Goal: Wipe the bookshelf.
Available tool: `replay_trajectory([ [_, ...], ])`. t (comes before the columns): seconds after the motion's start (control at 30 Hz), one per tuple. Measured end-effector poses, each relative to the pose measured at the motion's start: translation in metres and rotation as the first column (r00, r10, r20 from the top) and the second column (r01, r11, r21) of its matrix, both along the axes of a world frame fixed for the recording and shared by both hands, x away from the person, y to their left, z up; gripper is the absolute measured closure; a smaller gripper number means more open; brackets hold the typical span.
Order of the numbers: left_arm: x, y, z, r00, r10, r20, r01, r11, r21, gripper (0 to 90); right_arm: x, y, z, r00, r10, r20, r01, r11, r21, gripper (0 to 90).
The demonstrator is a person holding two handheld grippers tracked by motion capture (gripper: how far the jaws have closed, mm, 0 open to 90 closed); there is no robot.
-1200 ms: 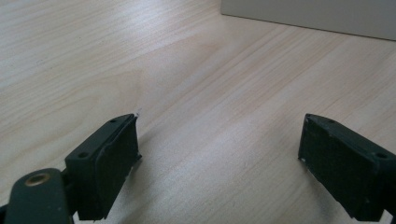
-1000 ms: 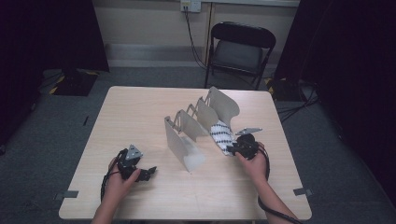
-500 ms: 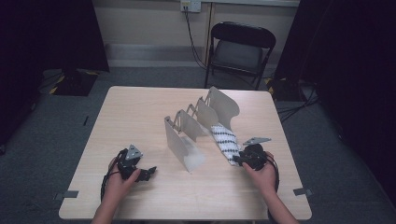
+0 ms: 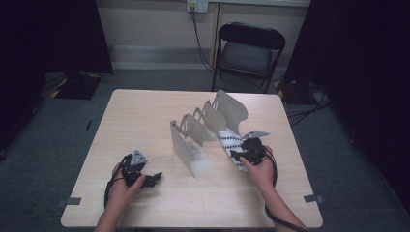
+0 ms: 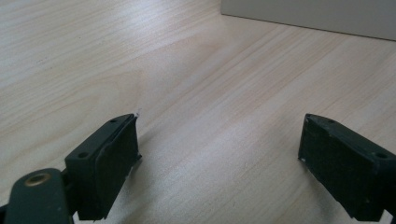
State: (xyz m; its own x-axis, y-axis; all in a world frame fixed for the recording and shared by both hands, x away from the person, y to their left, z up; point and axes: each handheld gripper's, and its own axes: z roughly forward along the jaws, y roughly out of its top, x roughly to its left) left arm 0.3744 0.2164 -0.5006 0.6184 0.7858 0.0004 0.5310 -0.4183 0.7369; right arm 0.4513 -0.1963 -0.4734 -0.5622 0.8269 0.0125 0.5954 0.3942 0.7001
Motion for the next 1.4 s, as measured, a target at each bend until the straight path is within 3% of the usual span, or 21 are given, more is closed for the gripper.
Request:
replay_trajectory([
  [0.1,0.000,0.000,0.000,1.0000,0.000,-0.002,0.000,1.0000,-0.002,11.9,0.000,0.001,-0.007,0.9998,0.015,-0.009,-0.015,0.999,-0.029,52.8],
  [0.2,0.000,0.000,0.000,1.0000,-0.001,-0.002,0.001,1.0000,-0.003,11.8,-0.010,-0.005,-0.008,0.9994,0.035,-0.007,-0.035,0.999,-0.025,57.4],
  [0.4,0.000,0.000,0.000,1.0000,0.000,-0.001,0.000,1.0000,-0.004,11.8,-0.043,-0.022,-0.005,0.9978,0.038,-0.054,-0.039,0.999,-0.015,57.0],
  [0.5,0.000,0.000,0.000,1.0000,0.000,0.000,0.000,1.0000,-0.003,11.8,-0.053,-0.027,0.000,0.9952,0.037,-0.091,-0.037,0.999,-0.003,52.8],
  [0.53,0.000,0.000,0.000,1.0000,0.000,-0.001,0.000,1.0000,-0.003,11.8,-0.054,-0.028,0.003,0.9955,0.035,-0.088,-0.035,0.999,0.010,51.7],
  [0.67,0.000,0.000,0.000,1.0000,0.000,-0.001,0.000,1.0000,-0.003,11.8,-0.046,-0.027,0.017,0.9997,0.023,-0.004,-0.023,0.999,0.034,48.3],
  [0.77,0.000,0.000,0.000,1.0000,0.000,-0.001,0.000,1.0000,-0.003,11.8,-0.032,-0.020,0.021,0.9991,0.027,0.034,-0.029,0.998,0.051,53.9],
  [0.93,0.000,0.000,0.000,1.0000,0.000,0.000,0.000,1.0000,-0.003,11.8,-0.015,-0.001,0.005,0.9989,0.047,-0.007,-0.047,0.999,0.026,62.1],
  [1.07,0.000,0.000,0.000,1.0000,0.000,-0.001,0.000,1.0000,-0.003,11.7,-0.027,-0.002,-0.007,0.9981,0.061,-0.007,-0.061,0.998,0.019,62.7],
  [1.3,0.000,0.000,0.000,1.0000,0.000,0.000,0.000,1.0000,-0.002,11.7,-0.061,-0.020,-0.005,0.9975,0.062,-0.033,-0.062,0.998,0.012,62.3],
  [1.4,0.000,0.000,0.000,1.0000,0.000,0.000,0.000,1.0000,-0.003,11.7,-0.063,-0.024,0.003,0.9988,0.041,-0.027,-0.040,0.999,0.034,53.6],
])
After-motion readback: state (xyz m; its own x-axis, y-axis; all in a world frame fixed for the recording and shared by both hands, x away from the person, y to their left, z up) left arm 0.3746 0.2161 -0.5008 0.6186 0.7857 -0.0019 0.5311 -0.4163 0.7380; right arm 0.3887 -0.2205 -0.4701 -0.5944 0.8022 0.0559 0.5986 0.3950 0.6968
